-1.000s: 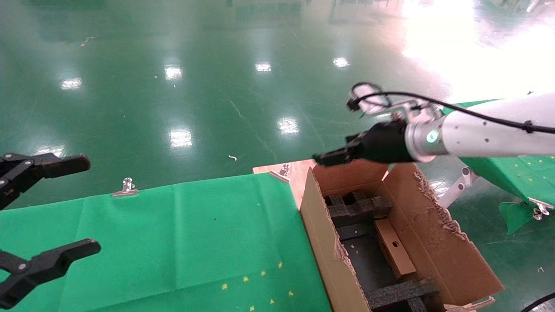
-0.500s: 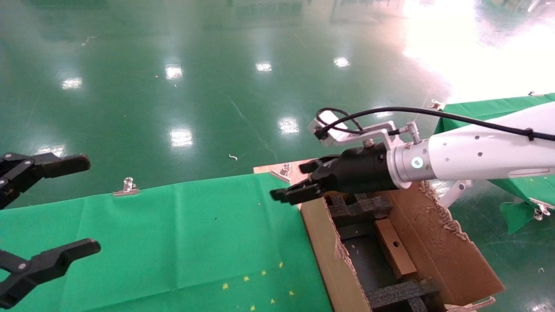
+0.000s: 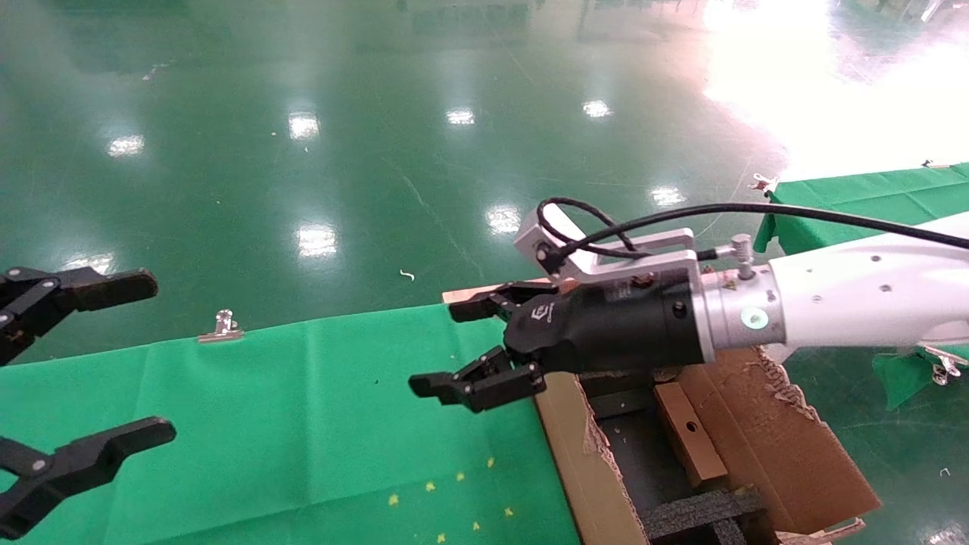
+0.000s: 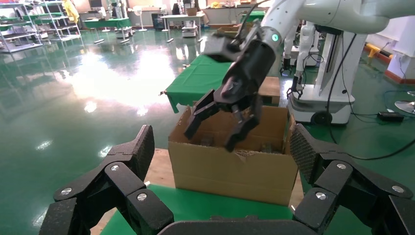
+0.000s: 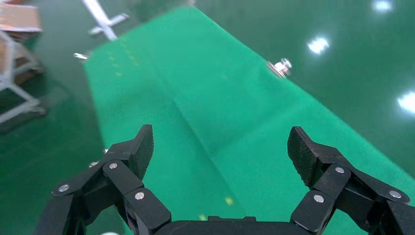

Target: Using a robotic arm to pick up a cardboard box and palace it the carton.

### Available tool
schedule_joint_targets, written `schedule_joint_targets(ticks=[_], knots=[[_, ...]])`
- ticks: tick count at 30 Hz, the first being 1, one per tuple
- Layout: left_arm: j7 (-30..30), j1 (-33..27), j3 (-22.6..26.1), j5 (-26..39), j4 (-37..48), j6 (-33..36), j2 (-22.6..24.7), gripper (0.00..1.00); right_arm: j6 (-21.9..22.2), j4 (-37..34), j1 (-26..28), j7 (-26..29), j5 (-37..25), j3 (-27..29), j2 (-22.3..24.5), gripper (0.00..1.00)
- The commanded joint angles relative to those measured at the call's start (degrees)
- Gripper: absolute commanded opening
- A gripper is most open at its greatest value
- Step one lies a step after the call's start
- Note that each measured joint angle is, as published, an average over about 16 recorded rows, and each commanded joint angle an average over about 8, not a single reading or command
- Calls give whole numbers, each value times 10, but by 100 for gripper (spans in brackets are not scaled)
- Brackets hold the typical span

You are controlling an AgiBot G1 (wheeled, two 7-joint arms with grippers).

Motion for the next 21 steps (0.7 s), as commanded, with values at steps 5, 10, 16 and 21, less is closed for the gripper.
schedule_joint_targets(ticks=[5, 10, 16, 21], knots=[[0, 0, 0, 0, 0, 0, 0, 100, -54, 4, -59, -78, 46, 95, -2, 100], [0, 0, 0, 0, 0, 0, 0, 100, -99, 7, -108, -143, 85, 174, -4, 100], [0, 0, 0, 0, 0, 0, 0, 100, -149, 11, -163, -216, 128, 263, -5, 100], [0, 0, 0, 0, 0, 0, 0, 100, -173, 12, -190, -251, 149, 307, -6, 100]])
